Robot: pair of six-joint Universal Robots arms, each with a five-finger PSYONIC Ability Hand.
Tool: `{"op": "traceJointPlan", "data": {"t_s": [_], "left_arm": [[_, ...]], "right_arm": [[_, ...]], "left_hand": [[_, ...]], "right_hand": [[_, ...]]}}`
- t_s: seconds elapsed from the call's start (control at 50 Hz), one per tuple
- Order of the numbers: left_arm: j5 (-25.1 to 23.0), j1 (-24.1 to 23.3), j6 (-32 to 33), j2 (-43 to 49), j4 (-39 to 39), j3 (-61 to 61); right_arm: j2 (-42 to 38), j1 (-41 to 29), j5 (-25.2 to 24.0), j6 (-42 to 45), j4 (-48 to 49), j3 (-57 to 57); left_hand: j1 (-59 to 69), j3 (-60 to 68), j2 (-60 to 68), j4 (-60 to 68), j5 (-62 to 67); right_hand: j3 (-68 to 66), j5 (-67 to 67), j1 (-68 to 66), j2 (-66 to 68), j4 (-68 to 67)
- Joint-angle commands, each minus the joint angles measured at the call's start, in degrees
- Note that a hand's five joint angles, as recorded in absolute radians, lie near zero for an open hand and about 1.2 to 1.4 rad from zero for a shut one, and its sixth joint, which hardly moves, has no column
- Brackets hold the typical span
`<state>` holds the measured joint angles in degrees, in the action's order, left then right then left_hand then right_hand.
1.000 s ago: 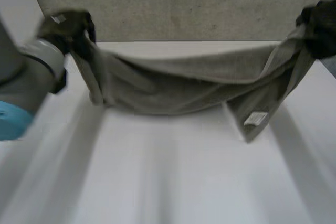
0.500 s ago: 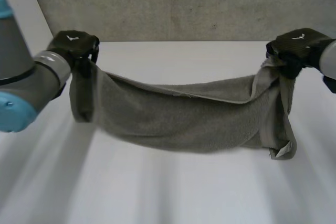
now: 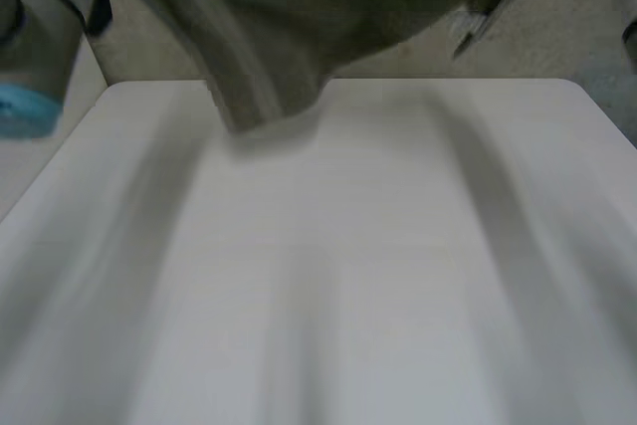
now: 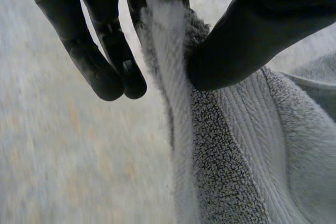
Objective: Fold the towel.
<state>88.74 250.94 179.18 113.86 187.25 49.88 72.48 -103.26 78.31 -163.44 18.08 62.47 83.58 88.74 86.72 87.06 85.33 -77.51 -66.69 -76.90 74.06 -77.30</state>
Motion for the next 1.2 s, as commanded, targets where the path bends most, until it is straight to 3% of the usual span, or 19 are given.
{"op": "traceJointPlan", "data": {"t_s": [0.02, 0.14, 0.18, 0.34, 0.4, 0.44, 0.5, 0.62, 0.82, 1.06, 1.2], "left_arm": [[-0.41, 1.39, 0.90, -0.21, 5.67, 20.35], [-0.59, 1.48, 8.37, 0.75, 9.98, 34.76], [-0.76, 1.65, 14.76, 0.75, 11.73, 40.45], [-0.76, 1.48, 22.34, -1.26, 13.66, 48.90], [-0.76, 1.39, 22.44, -2.50, 13.75, 49.79], [-0.85, 1.39, 22.44, -4.51, 14.02, 51.10], [-1.20, 1.30, 22.44, -5.40, 15.07, 52.07], [-2.08, 1.39, 22.44, -5.75, 16.30, 52.95], [-2.17, 1.57, 22.17, -5.40, 17.18, 52.95], [-2.17, 1.74, 22.08, -4.96, 17.62, 53.22], [-2.17, 2.18, 22.00, -4.87, 17.62, 53.22]], "right_arm": [[-2.78, 0.08, -2.20, 2.51, -9.64, 8.37], [-6.30, -0.27, -3.96, 9.28, -14.56, 18.92], [-7.70, -0.27, -4.31, 11.99, -14.91, 23.29], [-6.57, 1.22, -4.40, 12.44, -13.77, 30.94], [-5.77, 1.75, -4.84, 12.44, -13.33, 32.45], [-3.76, 2.89, -6.59, 12.44, -11.15, 36.04], [-2.00, 3.59, -7.82, 12.44, -6.67, 40.25], [2.74, 3.59, -10.89, 13.05, 0.28, 47.29], [4.86, 3.68, -14.77, 13.76, 2.83, 53.01], [5.21, 3.07, -13.89, 18.06, 10.31, 57.85], [3.54, 2.54, -10.73, 24.90, 15.23, 59.34]], "left_hand": [[-3.58, -8.74, -6.72, -7.06, -15.33], [-3.58, -8.74, -6.72, -7.06, -15.33], [-3.58, -8.74, -6.72, -7.06, -15.33], [-3.58, -8.74, -6.72, -7.06, -15.33], [-3.58, -8.74, -6.72, -7.06, -15.33], [-3.58, -8.74, -6.72, -7.06, -15.33], [-3.58, -8.74, -6.72, -7.06, -15.33], [-3.58, -8.74, -6.72, -7.06, -15.33], [-3.58, -8.74, -6.72, -7.06, -15.33], [-3.58, -8.74, -6.72, -7.06, -15.33], [-3.58, -8.74, -6.72, -7.06, -15.33]], "right_hand": [[-2.49, -3.31, -3.10, 5.94, -2.70], [-2.49, -3.31, -3.10, 5.94, -2.70], [-2.49, -3.31, -3.10, 5.94, -2.70], [-0.89, -1.70, -1.49, 4.33, -1.10], [7.20, 6.39, 6.60, -3.76, 6.99], [23.10, 22.29, 22.49, -19.66, 22.89], [33.75, 32.94, 33.15, -30.31, 33.54], [35.12, 34.31, 34.52, -31.68, 34.91], [36.47, 35.66, 35.87, -33.03, 36.26], [35.63, 34.82, 35.03, -32.19, 35.42], [36.47, 35.66, 35.87, -33.03, 36.26]]}}
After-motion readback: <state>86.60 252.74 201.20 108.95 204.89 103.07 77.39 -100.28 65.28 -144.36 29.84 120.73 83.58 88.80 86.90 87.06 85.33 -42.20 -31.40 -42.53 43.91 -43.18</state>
